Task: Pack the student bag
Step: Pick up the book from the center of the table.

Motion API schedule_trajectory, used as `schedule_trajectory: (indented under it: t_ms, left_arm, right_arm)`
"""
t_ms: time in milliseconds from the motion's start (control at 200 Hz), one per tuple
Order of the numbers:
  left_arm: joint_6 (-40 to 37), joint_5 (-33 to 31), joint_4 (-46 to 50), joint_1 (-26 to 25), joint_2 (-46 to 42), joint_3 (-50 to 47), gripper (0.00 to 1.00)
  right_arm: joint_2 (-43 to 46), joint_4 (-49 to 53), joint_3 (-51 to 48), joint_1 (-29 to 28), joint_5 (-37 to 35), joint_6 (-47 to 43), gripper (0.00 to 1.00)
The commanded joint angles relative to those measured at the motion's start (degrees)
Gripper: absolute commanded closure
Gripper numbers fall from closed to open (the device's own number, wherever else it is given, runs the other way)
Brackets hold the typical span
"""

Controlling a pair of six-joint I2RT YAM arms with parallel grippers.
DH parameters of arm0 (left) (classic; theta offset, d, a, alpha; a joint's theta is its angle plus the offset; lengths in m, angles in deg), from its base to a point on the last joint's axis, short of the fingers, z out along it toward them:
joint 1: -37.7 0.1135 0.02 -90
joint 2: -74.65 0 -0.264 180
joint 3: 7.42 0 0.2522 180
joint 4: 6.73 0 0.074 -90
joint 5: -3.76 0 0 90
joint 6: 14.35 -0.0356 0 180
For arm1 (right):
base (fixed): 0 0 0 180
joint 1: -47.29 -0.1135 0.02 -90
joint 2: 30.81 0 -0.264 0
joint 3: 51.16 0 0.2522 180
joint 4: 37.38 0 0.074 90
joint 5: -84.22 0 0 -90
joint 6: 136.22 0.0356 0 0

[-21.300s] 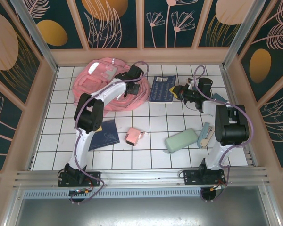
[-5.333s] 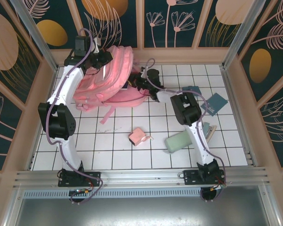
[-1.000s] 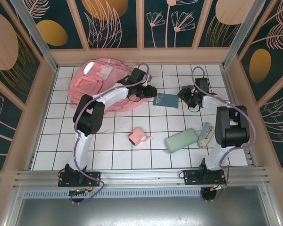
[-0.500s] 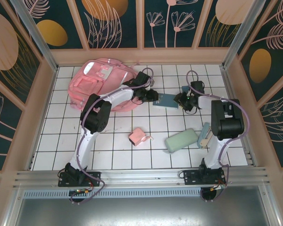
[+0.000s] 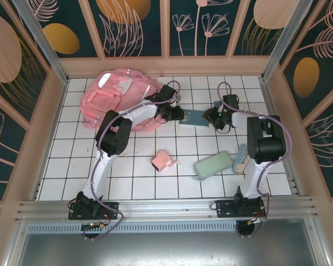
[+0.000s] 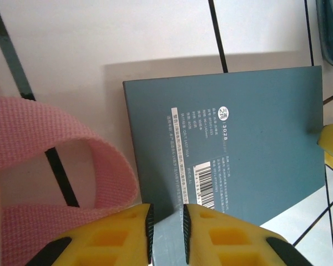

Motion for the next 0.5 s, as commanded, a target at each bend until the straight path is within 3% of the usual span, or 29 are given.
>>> schedule_trajectory:
  t_ms: [0, 175, 375, 495]
  left_arm:
    - [-1.0, 0.2, 2.7, -0.4, 3.0, 0.5, 0.78]
    - [-1.7, -0.4, 3.4, -0.4, 2.9, 0.8, 0.78]
    - [-2.6, -1.2, 4.0, -0.3, 2.7, 1.1, 0.78]
    - [-2.9, -1.3, 4.7, -0.3, 2.4, 1.5, 0.79]
  right_arm:
    - [-0.4, -9.1, 0.1, -2.3, 14.6, 1.2, 0.55]
    - [2.6, -13.4, -1.4, -1.7, 20.3, 2.1, 0.57]
    - [2.5, -5.6, 0.9, -1.5, 17.3, -3.1, 0.59]
    - [1.5, -3.6, 1.7, -1.5, 15.6, -3.8, 0.71]
